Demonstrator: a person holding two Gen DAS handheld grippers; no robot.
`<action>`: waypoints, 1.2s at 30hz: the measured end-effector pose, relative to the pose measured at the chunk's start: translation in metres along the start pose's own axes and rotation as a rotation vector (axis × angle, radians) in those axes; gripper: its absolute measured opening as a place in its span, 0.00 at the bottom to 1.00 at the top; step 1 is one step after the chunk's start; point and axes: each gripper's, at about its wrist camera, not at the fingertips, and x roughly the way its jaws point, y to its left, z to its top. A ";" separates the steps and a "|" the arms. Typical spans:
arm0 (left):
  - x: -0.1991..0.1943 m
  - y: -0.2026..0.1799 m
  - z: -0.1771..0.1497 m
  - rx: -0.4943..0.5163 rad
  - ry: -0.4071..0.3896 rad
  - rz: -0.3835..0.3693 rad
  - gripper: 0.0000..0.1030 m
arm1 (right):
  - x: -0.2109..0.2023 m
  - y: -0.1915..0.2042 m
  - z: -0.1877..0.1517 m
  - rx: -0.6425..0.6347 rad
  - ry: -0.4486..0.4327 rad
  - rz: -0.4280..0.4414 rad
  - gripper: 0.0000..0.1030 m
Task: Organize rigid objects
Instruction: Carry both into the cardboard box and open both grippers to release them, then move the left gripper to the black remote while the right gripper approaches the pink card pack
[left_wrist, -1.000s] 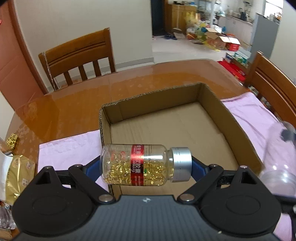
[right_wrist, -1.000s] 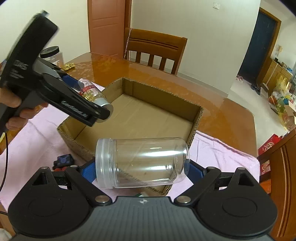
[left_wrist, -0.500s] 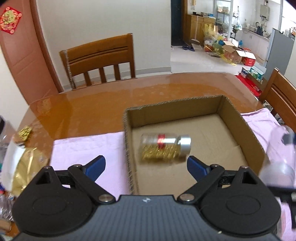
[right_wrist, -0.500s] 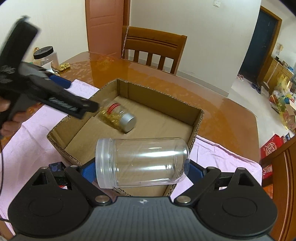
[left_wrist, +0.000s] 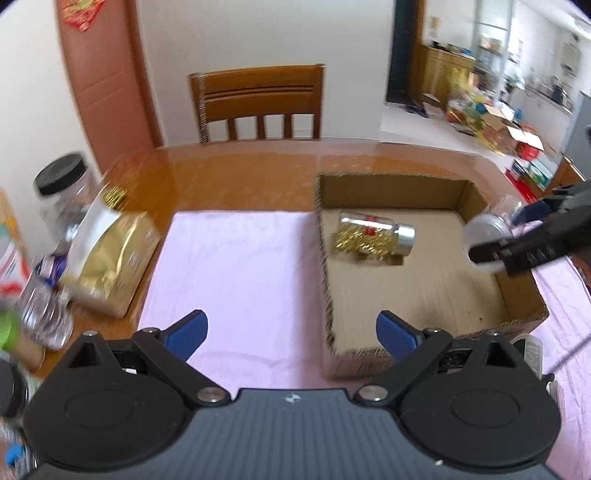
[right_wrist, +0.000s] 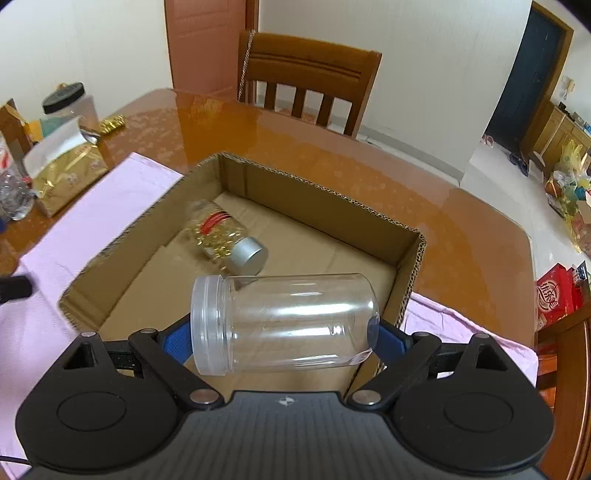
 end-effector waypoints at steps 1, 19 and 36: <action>-0.002 0.003 -0.003 -0.014 0.002 0.003 0.94 | 0.006 -0.001 0.003 -0.003 0.008 -0.010 0.94; -0.013 0.015 -0.037 -0.042 0.023 0.001 0.95 | 0.000 -0.003 -0.006 0.049 -0.020 -0.056 1.00; -0.024 -0.011 -0.072 0.109 0.014 -0.090 0.98 | -0.069 0.020 -0.134 0.322 -0.022 -0.251 1.00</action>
